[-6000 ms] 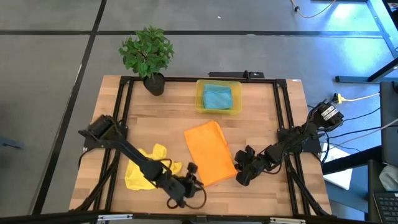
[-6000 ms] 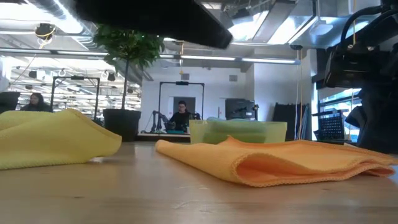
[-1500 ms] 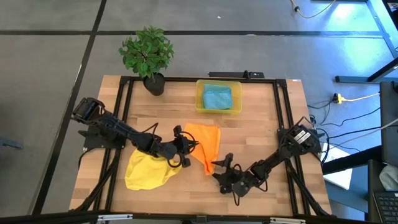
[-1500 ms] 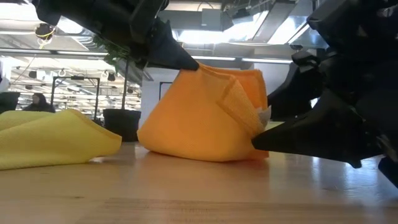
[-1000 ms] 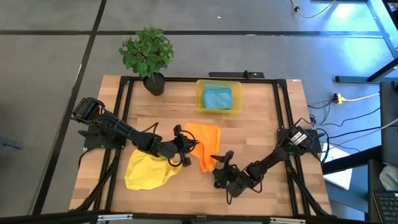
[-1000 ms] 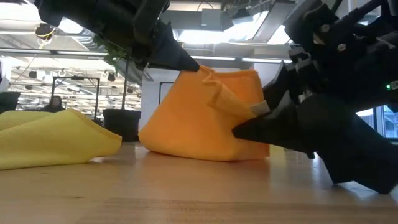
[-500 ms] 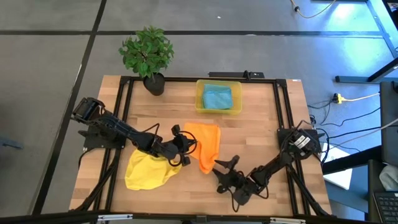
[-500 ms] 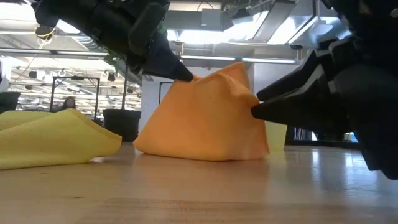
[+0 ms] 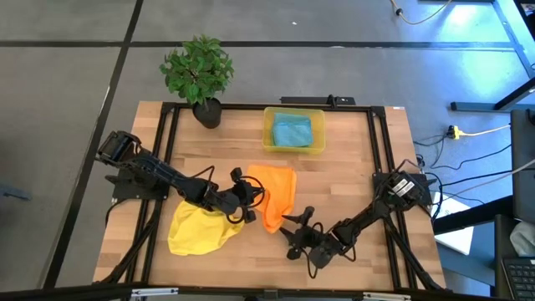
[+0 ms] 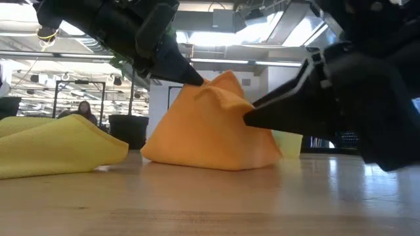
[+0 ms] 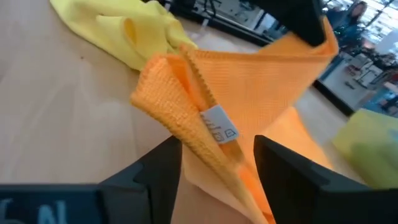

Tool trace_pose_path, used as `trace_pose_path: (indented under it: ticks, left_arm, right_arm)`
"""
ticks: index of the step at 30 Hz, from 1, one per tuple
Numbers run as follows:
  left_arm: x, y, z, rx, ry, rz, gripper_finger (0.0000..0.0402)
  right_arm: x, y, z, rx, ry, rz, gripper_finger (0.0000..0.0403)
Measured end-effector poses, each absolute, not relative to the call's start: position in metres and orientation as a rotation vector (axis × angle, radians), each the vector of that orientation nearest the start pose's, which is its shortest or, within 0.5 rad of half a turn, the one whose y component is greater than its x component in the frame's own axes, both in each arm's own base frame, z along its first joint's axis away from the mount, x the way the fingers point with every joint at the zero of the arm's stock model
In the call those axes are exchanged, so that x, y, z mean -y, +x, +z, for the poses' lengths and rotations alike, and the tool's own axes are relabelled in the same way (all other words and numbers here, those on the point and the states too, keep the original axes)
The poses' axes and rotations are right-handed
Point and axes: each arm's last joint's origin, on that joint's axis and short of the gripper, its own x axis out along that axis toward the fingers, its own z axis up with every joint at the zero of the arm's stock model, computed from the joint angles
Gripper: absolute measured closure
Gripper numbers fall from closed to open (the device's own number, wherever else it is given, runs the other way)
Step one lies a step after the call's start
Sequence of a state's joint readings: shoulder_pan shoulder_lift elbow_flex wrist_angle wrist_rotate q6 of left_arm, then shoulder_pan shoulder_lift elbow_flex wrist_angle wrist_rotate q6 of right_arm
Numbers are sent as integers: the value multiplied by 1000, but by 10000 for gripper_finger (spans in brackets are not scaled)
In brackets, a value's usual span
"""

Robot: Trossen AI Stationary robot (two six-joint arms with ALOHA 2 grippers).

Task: Fold microfiber towels
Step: Fold the orange microfiber towel

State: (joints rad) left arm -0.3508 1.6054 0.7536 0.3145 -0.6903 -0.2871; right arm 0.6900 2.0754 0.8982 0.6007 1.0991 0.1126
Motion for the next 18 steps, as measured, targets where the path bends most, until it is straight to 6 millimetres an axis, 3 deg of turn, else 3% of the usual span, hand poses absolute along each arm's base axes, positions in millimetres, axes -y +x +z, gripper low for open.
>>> trace_pose_path:
  ticks: [12, 18]
  left_arm:
    - [91, 300, 176, -415, -10, 392, 401]
    - [91, 300, 176, -415, -9, 392, 401]
  right_arm:
    - [-213, 307, 99, -282, -383, -332, 202]
    - [-204, 316, 98, -298, -336, -271, 202]
